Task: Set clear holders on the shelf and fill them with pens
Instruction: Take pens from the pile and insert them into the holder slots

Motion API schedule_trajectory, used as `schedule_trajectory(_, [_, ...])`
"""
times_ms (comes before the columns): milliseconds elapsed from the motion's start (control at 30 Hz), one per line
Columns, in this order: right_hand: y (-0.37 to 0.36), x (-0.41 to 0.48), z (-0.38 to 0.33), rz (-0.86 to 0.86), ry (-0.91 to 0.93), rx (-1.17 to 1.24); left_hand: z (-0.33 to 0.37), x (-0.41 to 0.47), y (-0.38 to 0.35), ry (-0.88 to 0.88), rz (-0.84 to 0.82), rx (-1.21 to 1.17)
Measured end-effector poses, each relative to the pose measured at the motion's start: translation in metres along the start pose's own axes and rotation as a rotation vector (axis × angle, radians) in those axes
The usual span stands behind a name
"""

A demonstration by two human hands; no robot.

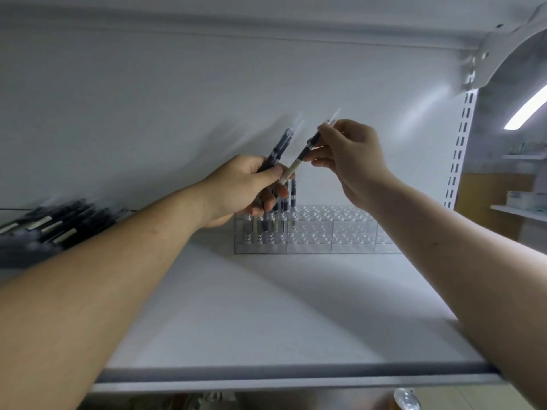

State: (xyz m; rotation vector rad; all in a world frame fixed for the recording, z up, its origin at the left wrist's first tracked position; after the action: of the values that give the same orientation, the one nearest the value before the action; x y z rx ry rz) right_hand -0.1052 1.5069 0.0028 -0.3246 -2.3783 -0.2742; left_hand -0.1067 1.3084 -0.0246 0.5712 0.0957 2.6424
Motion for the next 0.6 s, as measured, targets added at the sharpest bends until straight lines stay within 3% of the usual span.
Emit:
schedule_trajectory(167, [0.007,0.004,0.004,0.099,0.041,-0.147,-0.001,0.0,0.001,0.003,-0.019,0.005])
schedule_trajectory(333, [0.004,0.0,0.012,0.039,0.122,-0.403,-0.001,0.0,0.002,-0.01,-0.041,0.023])
schedule_trajectory(600, [0.0,-0.001,0.018,-0.015,0.144,-0.517,-0.002,0.0,0.002,-0.019,-0.043,0.063])
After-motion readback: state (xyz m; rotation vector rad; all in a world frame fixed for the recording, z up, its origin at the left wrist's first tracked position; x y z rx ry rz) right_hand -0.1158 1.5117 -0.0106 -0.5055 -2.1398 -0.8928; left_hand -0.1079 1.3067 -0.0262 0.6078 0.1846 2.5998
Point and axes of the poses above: each hand's wrist, its own x-axis towards the middle knuckle, its own y-axis out of the back of the hand, z = x × y, the point moved 1 cm from there along x, towards the middle knuckle, and after that the axes turned 10 degrees about -x, right-handed, at the moved point
